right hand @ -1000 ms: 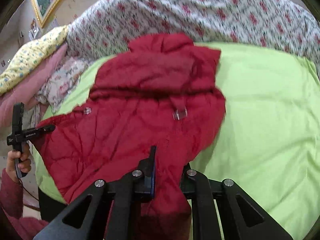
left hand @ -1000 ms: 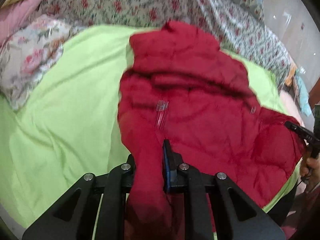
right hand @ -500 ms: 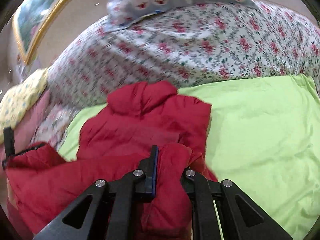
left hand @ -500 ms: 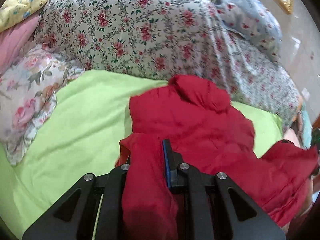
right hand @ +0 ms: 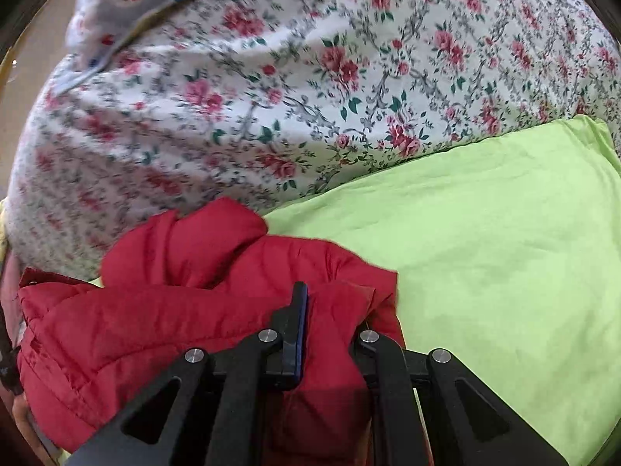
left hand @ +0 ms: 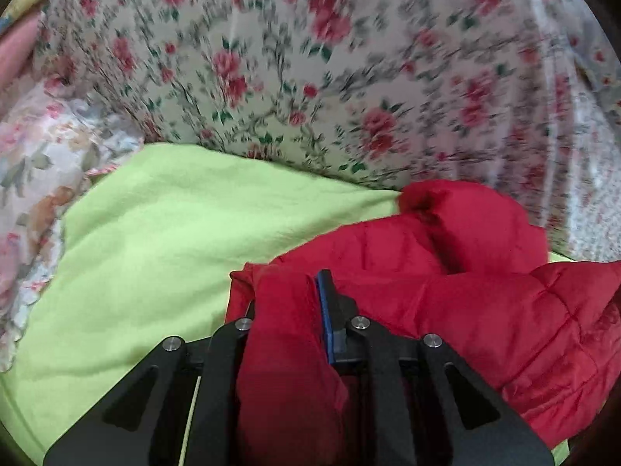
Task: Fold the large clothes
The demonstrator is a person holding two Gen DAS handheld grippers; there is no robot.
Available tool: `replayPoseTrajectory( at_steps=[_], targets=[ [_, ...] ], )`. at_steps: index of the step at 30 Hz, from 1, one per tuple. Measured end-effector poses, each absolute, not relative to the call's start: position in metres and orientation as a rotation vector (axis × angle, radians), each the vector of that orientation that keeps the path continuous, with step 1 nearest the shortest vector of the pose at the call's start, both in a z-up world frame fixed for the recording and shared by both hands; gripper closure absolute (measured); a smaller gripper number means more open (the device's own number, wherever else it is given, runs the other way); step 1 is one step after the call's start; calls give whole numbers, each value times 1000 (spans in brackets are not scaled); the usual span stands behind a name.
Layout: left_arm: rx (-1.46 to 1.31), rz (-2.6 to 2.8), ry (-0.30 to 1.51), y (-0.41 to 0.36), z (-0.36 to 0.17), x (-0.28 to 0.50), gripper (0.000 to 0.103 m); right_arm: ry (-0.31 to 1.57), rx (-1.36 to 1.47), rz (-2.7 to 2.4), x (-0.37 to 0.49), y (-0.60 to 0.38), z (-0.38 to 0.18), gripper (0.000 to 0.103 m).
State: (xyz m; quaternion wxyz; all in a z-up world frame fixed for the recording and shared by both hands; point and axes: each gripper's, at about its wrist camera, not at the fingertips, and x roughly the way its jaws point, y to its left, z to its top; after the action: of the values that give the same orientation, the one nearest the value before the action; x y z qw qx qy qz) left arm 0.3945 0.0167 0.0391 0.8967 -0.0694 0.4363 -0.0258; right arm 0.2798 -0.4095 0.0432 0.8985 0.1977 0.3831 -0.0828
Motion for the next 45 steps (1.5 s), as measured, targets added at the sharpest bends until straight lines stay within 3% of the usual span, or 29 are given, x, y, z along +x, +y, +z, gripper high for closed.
replayPoseTrajectory(
  at_steps=[7, 9, 11, 13, 17, 23, 27, 31, 37, 40, 45],
  targets=[
    [-185, -106, 915, 29, 41, 405, 81, 816, 464, -201, 317, -424, 4, 95],
    [-179, -131, 876, 39, 60, 385, 75, 820, 485, -200, 321, -427, -1, 95],
    [-123, -118, 824, 44, 81, 355, 60, 830, 506, -194, 327, -428, -4, 94],
    [-60, -104, 763, 44, 99, 327, 55, 835, 495, -205, 333, -425, -3, 95],
    [-26, -197, 735, 37, 115, 286, 55, 851, 498, -222, 339, -425, -4, 94],
    [161, -282, 873, -51, 52, 305, 58, 880, 486, -227, 345, -425, -6, 93],
    [140, -177, 952, -59, 12, 366, 57, 888, 522, -150, 330, -431, 12, 79],
    [168, -147, 982, -69, 2, 383, 56, 834, 463, -84, 285, -431, 51, 42],
    [167, -142, 975, -70, 4, 384, 57, 724, 292, 106, 222, -371, 83, 43],
    [170, -139, 975, -70, 7, 385, 57, 798, 158, 136, 246, -337, 63, 43],
    [65, -163, 918, -34, 46, 362, 56, 868, 235, -2, 302, -369, 26, 43]
  ],
)
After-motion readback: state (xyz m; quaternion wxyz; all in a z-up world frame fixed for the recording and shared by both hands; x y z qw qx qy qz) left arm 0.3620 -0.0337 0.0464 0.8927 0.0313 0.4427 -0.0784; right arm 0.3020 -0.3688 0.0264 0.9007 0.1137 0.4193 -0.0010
